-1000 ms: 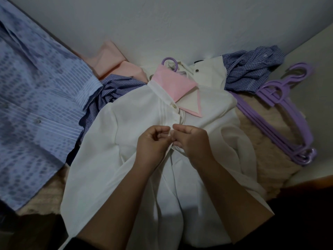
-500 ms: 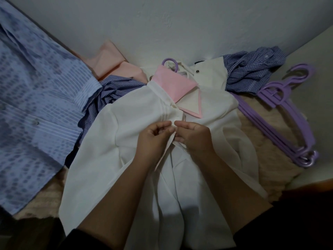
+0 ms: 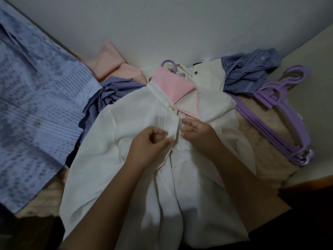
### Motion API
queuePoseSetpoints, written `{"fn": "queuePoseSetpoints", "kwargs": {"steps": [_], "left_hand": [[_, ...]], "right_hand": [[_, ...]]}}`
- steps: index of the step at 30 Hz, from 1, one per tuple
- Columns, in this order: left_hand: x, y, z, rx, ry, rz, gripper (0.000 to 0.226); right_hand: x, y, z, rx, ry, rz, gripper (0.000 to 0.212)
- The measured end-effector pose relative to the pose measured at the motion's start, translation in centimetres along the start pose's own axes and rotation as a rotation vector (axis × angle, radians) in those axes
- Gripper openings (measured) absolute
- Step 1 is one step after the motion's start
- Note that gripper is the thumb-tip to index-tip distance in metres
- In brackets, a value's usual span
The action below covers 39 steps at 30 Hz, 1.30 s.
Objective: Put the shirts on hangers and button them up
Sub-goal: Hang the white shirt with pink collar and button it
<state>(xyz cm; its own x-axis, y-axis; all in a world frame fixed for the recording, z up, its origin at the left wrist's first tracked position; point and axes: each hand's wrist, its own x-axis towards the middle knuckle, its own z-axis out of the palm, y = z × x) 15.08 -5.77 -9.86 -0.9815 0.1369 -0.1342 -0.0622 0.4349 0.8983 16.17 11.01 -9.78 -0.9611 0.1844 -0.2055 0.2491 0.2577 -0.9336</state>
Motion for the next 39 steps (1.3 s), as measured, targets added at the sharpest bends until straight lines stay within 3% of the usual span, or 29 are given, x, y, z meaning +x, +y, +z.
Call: {"fn": "queuePoseSetpoints", "kwargs": {"steps": [3,5,9,11,15,20,23,26,33,39], "left_hand": [[-2.7,-2.2,-0.2,0.198,-0.077,-0.004,0.033],[-3.9,-3.6,-0.2,0.463,-0.116,0.053,0.037],[-5.0,-5.5,-0.3,0.784,0.001,0.216,0.019],[-5.2,-5.5,-0.7,0.78,0.05,0.198,0.017],[-5.8,-3.4,-0.7,0.478,0.059,0.098,0.012],[-7.3,-3.7,1.6,0.445,-0.086,0.013,0.015],[-7.4,-5.1,2.3,0.402,-0.014,-0.022,0.017],[-7.0,-5.2,2.7,0.306,0.065,-0.025,0.023],[-6.5,-4.7,2.8,0.118,0.175,-0.007,0.021],[-6.3,-4.7,2.6,-0.136,0.175,-0.179,0.022]], "right_hand": [[-2.9,1.4,0.0,-0.395,0.0,0.023,0.049],[-4.8,2.1,0.1,-0.679,0.017,-0.023,0.049],[-7.2,3.1,0.4,-1.018,0.063,-0.124,0.022],[-7.7,2.9,0.6,-0.945,0.086,-0.067,0.017],[-8.6,2.2,2.5,-0.697,0.268,-0.09,0.015],[-9.4,4.3,5.2,-0.461,0.004,0.14,0.028],[-8.8,5.1,5.4,-0.43,0.065,0.117,0.014],[-8.3,4.5,5.0,-0.321,0.074,0.159,0.027],[-6.6,3.9,5.4,-0.575,0.053,0.002,0.022],[-6.1,4.0,5.6,-0.565,0.001,0.107,0.018]]}}
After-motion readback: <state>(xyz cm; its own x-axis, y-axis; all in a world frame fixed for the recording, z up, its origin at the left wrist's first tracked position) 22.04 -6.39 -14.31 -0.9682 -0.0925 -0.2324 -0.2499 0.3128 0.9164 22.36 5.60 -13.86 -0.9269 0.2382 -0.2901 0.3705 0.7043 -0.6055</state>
